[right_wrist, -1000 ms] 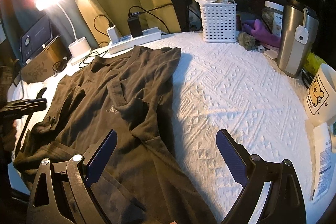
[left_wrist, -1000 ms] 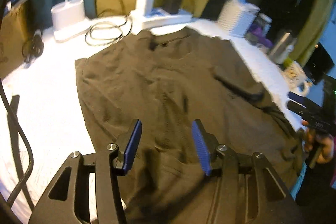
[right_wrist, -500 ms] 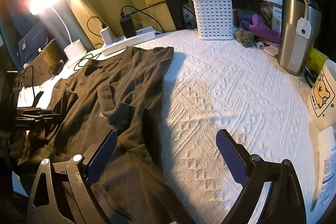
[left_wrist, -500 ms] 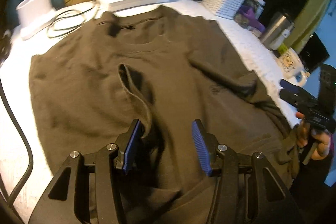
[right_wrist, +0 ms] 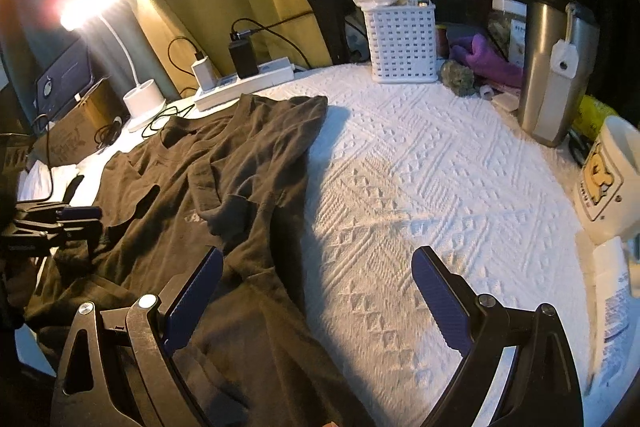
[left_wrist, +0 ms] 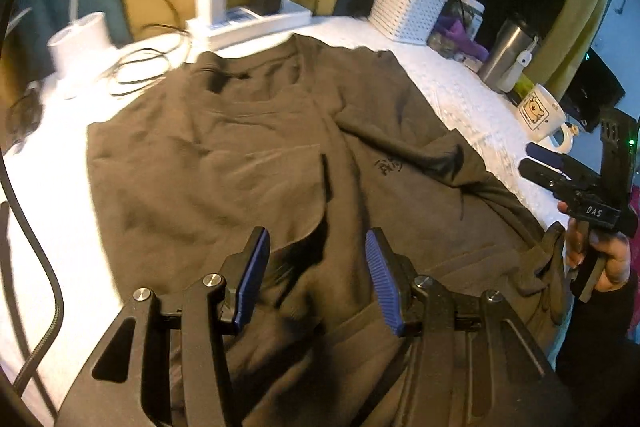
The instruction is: Fold small clothes
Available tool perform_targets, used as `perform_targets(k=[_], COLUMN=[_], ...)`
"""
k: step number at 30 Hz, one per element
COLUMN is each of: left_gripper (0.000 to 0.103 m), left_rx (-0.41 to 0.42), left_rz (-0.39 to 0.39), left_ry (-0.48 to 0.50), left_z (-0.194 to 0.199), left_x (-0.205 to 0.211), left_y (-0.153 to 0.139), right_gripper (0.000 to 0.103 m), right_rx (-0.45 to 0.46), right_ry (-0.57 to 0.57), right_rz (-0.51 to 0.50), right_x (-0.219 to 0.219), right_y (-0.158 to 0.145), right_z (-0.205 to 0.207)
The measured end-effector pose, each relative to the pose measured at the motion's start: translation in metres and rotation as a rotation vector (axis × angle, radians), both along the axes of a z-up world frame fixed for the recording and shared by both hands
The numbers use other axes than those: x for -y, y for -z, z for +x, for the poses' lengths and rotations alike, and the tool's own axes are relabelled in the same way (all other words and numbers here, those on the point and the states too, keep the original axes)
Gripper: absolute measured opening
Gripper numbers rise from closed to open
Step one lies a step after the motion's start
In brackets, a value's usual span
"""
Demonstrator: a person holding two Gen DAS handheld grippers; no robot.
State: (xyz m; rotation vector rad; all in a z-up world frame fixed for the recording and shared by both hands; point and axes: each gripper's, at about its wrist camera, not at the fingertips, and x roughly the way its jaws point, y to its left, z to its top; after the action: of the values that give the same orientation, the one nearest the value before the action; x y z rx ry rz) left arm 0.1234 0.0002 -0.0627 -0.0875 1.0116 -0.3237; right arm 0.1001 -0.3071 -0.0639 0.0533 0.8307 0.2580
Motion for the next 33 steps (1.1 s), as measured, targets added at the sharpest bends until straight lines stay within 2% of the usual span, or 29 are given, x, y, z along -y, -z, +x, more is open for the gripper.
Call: perform_targets(k=[4,7,14,15,17,19,22,23,25,27,31,33], left_gripper=[0.052,0.063,0.063,0.063,0.063,0.063,0.063,0.064,0.063,0.063,0.063,0.063], left_rx=[0.025,0.042,0.064,0.067,0.072,0.069,0.056,0.059,0.062,0.072,0.087,0.069], left_rz=[0.01,0.003,0.024,0.029,0.039,0.047,0.059,0.073,0.1,0.093,0.136,0.142], left_ry=[-0.047,-0.091,-0.098,-0.095,-0.091,-0.092,-0.082,-0.084,-0.108,-0.139,-0.19,-0.193], left_z=[-0.024,-0.045,-0.085,-0.09,-0.1,-0.107,-0.114,-0.115,-0.118,-0.12,-0.121,-0.12], left_x=[-0.021,-0.04,-0.056,-0.057,-0.059,-0.062,-0.062,-0.062,-0.064,-0.071,-0.083,-0.086], left_y=[-0.002,-0.002,0.002,0.003,0.005,0.01,0.019,0.021,0.024,0.022,0.022,0.028], right_gripper=[0.096,0.096,0.096,0.094,0.085,0.083,0.066,0.064,0.064,0.064,0.064,0.064], right_rx=[0.022,0.029,0.039,0.035,0.025,0.01,-0.022,-0.031,-0.047,-0.059,-0.062,-0.064], right_ry=[0.012,0.027,0.043,0.041,0.038,0.041,0.025,0.015,-0.008,-0.015,0.02,0.036], right_rz=[-0.023,-0.044,-0.092,-0.101,-0.121,-0.137,-0.154,-0.163,-0.172,-0.179,-0.203,-0.212], right_x=[0.001,0.002,-0.004,-0.006,-0.009,-0.01,-0.012,-0.014,-0.018,-0.021,-0.017,-0.014], right_y=[-0.01,-0.015,-0.02,-0.019,-0.015,-0.01,0.001,0.004,0.012,0.018,0.024,0.025], right_z=[-0.016,-0.029,-0.067,-0.071,-0.082,-0.092,-0.103,-0.106,-0.112,-0.115,-0.114,-0.112])
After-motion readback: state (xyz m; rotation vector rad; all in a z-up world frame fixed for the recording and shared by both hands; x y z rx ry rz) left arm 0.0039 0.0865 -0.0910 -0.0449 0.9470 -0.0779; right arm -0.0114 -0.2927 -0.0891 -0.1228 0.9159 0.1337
